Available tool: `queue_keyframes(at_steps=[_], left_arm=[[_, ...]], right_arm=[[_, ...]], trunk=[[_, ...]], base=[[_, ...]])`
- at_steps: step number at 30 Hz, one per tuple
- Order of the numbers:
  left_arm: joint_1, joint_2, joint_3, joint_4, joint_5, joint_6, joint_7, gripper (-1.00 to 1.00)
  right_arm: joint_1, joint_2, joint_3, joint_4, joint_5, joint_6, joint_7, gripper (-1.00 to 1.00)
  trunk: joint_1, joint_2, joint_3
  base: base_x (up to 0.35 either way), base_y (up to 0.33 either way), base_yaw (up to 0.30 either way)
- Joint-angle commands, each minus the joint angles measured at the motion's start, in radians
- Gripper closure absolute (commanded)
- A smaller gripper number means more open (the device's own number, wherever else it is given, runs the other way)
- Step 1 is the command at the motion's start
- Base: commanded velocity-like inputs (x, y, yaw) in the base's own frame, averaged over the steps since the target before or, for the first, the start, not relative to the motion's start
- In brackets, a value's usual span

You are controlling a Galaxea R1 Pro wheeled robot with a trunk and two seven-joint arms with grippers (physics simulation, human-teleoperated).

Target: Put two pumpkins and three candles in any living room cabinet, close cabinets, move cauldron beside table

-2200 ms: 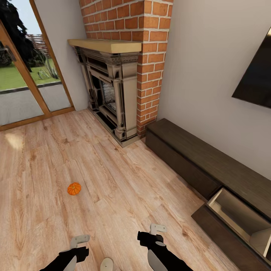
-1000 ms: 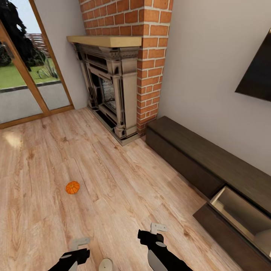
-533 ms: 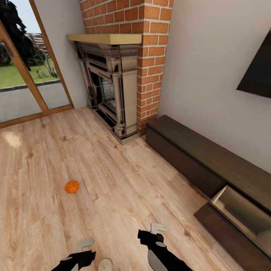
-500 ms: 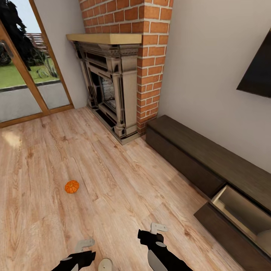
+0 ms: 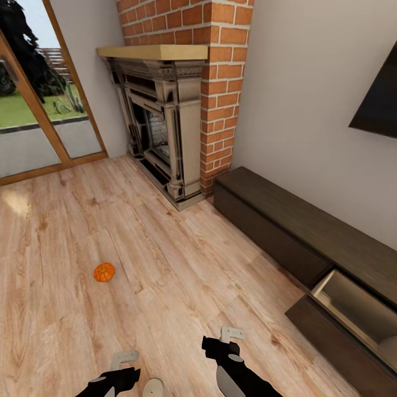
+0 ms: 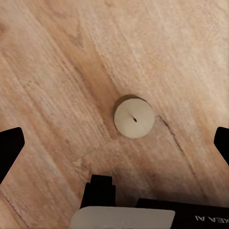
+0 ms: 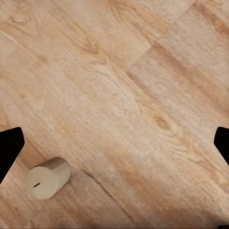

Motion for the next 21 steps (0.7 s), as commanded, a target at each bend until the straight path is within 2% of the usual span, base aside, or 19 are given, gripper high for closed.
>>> queue_keyframes(at_steps=[1, 17, 21], left_arm=[[0.0, 0.001, -0.008, -0.003, 0.01, 0.005, 0.004, -1.0], [0.0, 0.0, -0.012, -0.003, 0.01, 0.005, 0.004, -1.0], [0.0, -0.015, -0.014, -0.003, 0.009, 0.005, 0.003, -1.0]], right_arm=[[-0.001, 0.0, 0.005, 0.0, -0.005, 0.0, -0.007, -1.0], [-0.001, 0.0, 0.005, 0.0, -0.006, 0.0, -0.007, -1.0], [-0.001, 0.0, 0.005, 0.0, -0.006, 0.0, -0.007, -1.0]], trunk=[[0.004, -0.008, -0.004], [0.065, -0.12, -0.054], [0.081, -0.148, -0.067]], base=[[0.0, 0.0, 0.0], [0.0, 0.0, 0.0], [0.0, 0.0, 0.0]])
